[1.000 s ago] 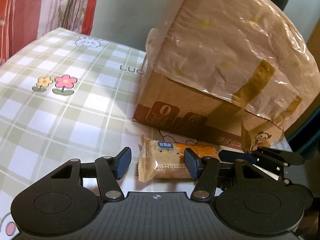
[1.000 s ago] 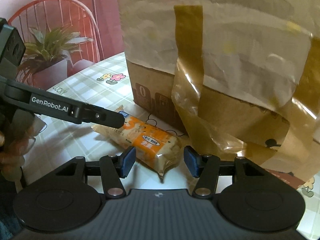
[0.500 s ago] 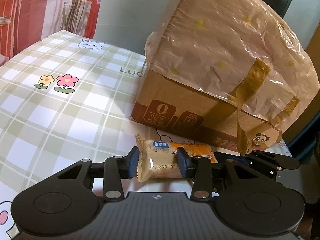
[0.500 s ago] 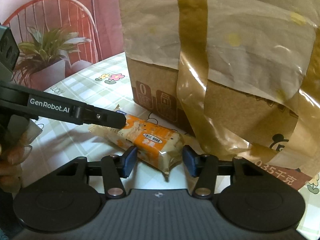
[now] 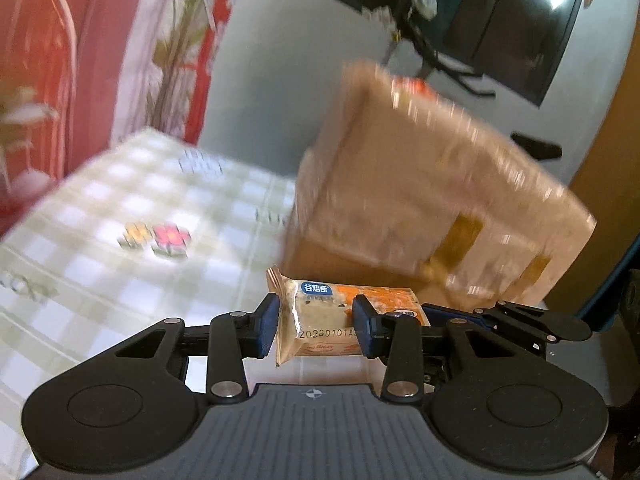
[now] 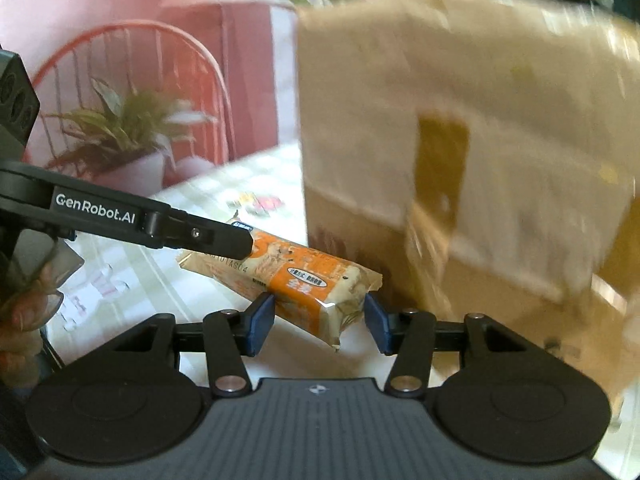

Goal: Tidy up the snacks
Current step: 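Carry the cracker packet over the box and open the left tool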

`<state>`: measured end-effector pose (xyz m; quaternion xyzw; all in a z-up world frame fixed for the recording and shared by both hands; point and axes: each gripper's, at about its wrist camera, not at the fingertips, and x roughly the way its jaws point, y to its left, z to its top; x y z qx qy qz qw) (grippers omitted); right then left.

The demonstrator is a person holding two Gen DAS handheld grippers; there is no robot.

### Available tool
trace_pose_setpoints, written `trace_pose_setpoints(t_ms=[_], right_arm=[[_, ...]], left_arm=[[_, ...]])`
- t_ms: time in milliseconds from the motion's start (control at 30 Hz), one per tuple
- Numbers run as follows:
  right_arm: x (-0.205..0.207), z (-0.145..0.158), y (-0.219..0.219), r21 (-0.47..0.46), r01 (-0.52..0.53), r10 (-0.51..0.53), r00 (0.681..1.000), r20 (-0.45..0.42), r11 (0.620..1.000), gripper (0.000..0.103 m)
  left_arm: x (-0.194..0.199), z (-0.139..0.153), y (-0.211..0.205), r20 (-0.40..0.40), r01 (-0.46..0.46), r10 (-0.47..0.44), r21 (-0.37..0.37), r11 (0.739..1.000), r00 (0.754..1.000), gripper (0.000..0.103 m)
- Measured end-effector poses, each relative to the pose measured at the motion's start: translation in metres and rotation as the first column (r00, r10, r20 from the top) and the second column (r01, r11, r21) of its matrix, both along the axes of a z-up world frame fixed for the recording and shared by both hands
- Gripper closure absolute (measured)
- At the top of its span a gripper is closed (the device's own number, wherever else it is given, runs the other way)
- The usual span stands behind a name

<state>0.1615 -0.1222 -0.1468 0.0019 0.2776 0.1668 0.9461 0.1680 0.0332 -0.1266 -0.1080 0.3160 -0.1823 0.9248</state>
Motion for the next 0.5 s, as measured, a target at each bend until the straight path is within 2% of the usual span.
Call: trace_pose_setpoints(t_ms=[133, 233, 333, 500], right_arm=[[-0.005, 0.028, 0.007, 0.003, -0.031, 0.031, 0.995, 0.09, 1.0, 0.051], [-0.013, 0.052, 0.015, -0.037, -0.043, 0.048, 0.983, 0.177, 0.998, 0.051], [-0.018, 0.074, 0.013, -0.036, -0.043, 0.051, 0.969, 0.242, 0.998, 0.051], [-0.016, 0.102, -0.001, -0.033, -0.012, 0.021, 0.953, 0.302, 0.999, 0.051]], left_arm=[[-0.015, 0.032, 0.005, 0.083, -0.065, 0.065, -0.009, 0.998, 0.994, 0.061], [-0.025, 0.056, 0.003, 0.153, -0.088, 0.089, -0.014, 0.996, 0.984, 0.061], [-0.03, 0.079, -0.004, 0.207, -0.083, 0.086, -0.022, 0.996, 0.975, 0.061], [-0.02, 0.113, -0.026, 0.272, -0.038, 0.04, -0.013, 0.999, 0.962, 0.061]])
